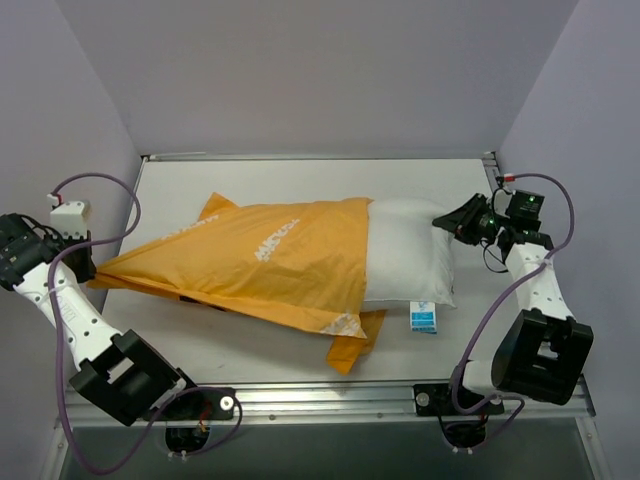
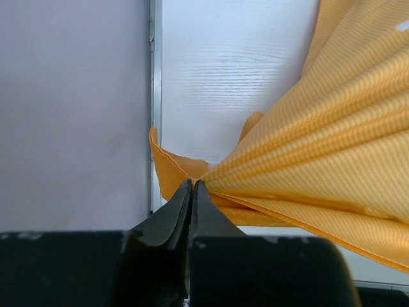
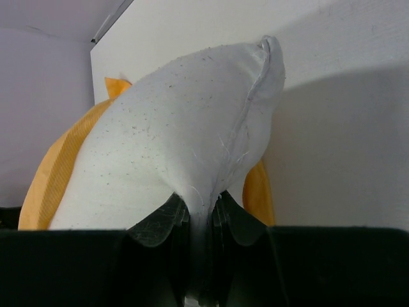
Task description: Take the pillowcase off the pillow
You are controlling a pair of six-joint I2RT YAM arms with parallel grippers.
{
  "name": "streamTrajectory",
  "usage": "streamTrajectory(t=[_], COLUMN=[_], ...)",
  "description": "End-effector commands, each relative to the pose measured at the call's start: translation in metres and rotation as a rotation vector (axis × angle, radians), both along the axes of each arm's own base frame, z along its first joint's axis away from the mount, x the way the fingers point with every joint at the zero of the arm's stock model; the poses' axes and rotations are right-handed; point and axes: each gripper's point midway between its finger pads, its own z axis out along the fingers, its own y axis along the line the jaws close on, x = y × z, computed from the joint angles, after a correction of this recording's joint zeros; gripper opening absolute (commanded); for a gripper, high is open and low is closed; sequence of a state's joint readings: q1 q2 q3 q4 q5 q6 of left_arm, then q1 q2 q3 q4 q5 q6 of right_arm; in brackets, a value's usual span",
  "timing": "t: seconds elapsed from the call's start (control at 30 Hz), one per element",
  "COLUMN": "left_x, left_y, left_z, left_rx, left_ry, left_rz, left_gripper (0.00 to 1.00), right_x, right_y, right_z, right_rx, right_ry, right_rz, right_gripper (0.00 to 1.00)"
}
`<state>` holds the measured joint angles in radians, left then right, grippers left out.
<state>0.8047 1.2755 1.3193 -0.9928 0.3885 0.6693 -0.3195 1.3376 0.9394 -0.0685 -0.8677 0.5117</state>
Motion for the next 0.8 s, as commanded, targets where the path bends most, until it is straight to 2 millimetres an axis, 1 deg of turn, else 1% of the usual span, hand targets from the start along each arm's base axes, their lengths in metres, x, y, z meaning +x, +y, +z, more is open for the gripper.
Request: streamTrajectory(t=[0.0,0.03,0.07,0.1,0.13,0.17,0.2,0.23,0.27,0.3,0.33,0.37,0.43,0.47,0.53,0.57,0.6,0.63,0.67,0.7,0.73,0.77], left_x=[0.012,0.017,0.020,0.028,0.034,0.039,0.039,0.054,0.051,0.053,0.061,0.059,0.058,0.055,0.049,0.039,0.034,0.032,0.029,0.027,0.032,0.037], left_y=[0.085,0.080,0.075,0.063,0.053,0.039,0.017,-0.024,-0.052,-0.076,-0.122,-0.145,-0.187,-0.224,-0.263,-0.296,-0.310,-0.322,-0.335,-0.334,-0.331,-0.329], left_z=[0.070,0.062,0.056,0.050,0.049,0.049,0.041,0.046,0.041,0.042,0.052,0.055,0.068,0.083,0.088,0.086,0.079,0.068,0.057,0.035,0.021,0.012], left_rx=[0.398,0.371,0.352,0.341,0.332,0.315,0.259,0.206,0.146,0.114,0.072,0.037,-0.022,-0.056,-0.102,-0.115,-0.112,-0.097,-0.046,-0.020,0.023,0.063], left_ry=[-0.120,-0.112,-0.105,-0.093,-0.092,-0.098,-0.076,-0.122,-0.098,-0.098,-0.134,-0.140,-0.179,-0.216,-0.213,-0.198,-0.176,-0.144,-0.122,-0.068,-0.036,-0.026], left_rz=[0.160,0.145,0.132,0.103,0.073,0.030,-0.029,-0.161,-0.229,-0.290,-0.407,-0.460,-0.570,-0.672,-0.757,-0.857,-0.899,-0.929,-0.973,-0.977,-0.977,-0.972], left_gripper=[0.02,0.02,0.02,0.02,0.03,0.19,0.33,0.51,0.65,0.97,0.94,0.94,0.94,0.94,0.94,0.94,0.94,0.94,0.94,0.94,0.94,0.94], right_x=[0.036,0.036,0.036,0.034,0.034,0.034,0.034,0.033,0.034,0.033,0.032,0.030,0.029,0.029,0.028,0.028,0.028,0.028,0.028,0.028,0.027,0.027], right_y=[-0.052,-0.044,-0.040,-0.036,-0.030,-0.027,-0.022,-0.007,0.002,0.013,0.021,0.034,0.040,0.042,0.041,0.041,0.041,0.042,0.041,0.042,0.042,0.042], right_z=[0.037,0.035,0.032,0.029,0.027,0.028,0.030,0.029,0.032,0.032,0.031,0.030,0.028,0.027,0.025,0.024,0.023,0.023,0.022,0.022,0.021,0.021], right_rx=[-0.236,-0.228,-0.224,-0.222,-0.219,-0.215,-0.203,-0.176,-0.168,-0.162,-0.161,-0.163,-0.156,-0.150,-0.138,-0.139,-0.139,-0.136,-0.136,-0.138,-0.138,-0.140], right_ry=[-0.218,-0.212,-0.212,-0.204,-0.199,-0.206,-0.213,-0.211,-0.227,-0.227,-0.226,-0.221,-0.217,-0.224,-0.213,-0.209,-0.208,-0.208,-0.204,-0.204,-0.203,-0.203], right_rz=[-0.195,-0.177,-0.168,-0.159,-0.149,-0.141,-0.130,-0.105,-0.090,-0.071,-0.059,-0.042,-0.045,-0.049,-0.063,-0.066,-0.068,-0.068,-0.069,-0.068,-0.068,-0.066], right_gripper=[0.00,0.00,0.00,0.00,0.00,0.00,0.00,0.00,0.00,0.00,0.00,0.00,0.00,0.00,0.00,0.00,0.00,0.00,0.00,0.00,0.00,0.00])
